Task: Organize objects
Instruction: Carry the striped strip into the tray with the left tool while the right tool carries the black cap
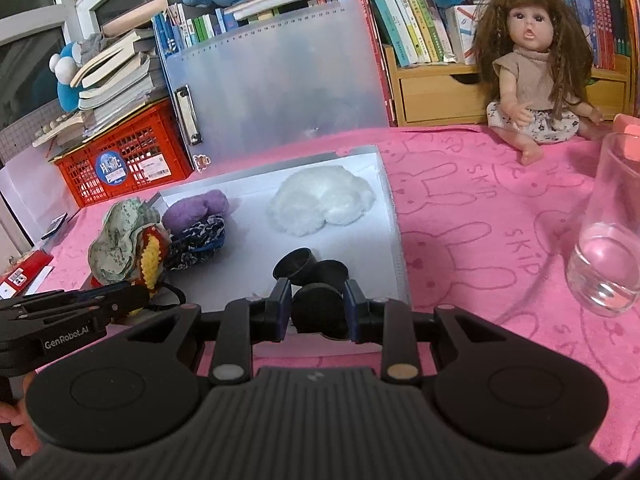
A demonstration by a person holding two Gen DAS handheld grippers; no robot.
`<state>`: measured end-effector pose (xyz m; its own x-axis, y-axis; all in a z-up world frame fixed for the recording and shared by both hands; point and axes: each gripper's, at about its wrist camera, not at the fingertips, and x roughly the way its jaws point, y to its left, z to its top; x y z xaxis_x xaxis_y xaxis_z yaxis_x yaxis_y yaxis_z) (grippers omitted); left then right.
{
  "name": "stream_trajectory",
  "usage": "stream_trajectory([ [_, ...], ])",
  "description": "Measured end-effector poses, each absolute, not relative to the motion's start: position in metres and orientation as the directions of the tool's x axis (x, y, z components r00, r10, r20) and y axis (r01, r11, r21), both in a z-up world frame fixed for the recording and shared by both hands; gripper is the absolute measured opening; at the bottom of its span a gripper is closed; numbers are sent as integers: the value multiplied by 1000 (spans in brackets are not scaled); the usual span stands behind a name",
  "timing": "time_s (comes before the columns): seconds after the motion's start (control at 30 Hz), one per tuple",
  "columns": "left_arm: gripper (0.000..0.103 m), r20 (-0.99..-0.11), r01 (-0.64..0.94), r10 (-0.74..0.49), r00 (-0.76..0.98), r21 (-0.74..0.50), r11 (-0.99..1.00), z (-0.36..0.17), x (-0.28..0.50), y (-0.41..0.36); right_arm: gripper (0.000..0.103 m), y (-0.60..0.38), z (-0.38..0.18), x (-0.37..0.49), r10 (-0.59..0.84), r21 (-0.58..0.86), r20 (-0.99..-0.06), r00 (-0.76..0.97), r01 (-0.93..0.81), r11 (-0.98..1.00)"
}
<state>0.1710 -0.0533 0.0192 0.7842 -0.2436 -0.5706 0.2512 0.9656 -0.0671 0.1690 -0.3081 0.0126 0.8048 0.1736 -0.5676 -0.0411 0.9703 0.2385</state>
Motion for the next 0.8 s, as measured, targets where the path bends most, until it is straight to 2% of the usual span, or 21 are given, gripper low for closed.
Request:
stream_trajectory([
  [0.8,19,-574,229,-227,786,-71,971,10,185,-59,36,-305,5,188,166,250,-562,810,-25,968],
])
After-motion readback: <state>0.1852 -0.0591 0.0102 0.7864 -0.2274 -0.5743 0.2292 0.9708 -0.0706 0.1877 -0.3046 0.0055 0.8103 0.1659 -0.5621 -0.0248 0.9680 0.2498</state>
